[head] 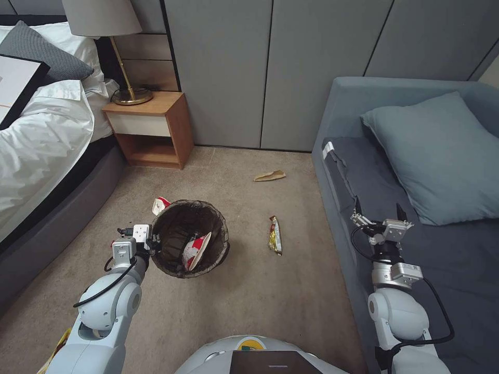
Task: Pick up the trash bin, then pick up the garbage from the floor and place it into the trash bin.
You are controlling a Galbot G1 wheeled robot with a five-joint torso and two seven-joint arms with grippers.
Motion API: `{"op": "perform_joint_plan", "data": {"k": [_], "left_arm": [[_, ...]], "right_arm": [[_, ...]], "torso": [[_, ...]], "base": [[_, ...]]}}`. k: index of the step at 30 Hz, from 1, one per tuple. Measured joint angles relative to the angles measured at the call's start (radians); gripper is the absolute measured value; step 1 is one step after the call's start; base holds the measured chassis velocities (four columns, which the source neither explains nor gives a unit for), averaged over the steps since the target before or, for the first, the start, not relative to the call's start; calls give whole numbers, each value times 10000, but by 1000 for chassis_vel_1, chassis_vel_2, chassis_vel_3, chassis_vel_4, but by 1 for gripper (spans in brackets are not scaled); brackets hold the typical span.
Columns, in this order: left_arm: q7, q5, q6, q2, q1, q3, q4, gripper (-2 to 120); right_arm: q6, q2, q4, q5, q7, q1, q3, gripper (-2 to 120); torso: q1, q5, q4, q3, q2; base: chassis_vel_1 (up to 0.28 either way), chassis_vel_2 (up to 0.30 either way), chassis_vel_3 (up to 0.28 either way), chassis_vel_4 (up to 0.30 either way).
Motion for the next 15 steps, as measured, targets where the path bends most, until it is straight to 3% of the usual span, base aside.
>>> {"op": "perform_joint_plan", "data": {"k": [15], "left_arm": [[9,14,0,-30,25,10,27,3]], "right_arm": [[-13,-29,108,2,189,-52,-213,100]], "torso": [[1,2,0,-2,0]], "base": [[-120,128,115,-127]]}}
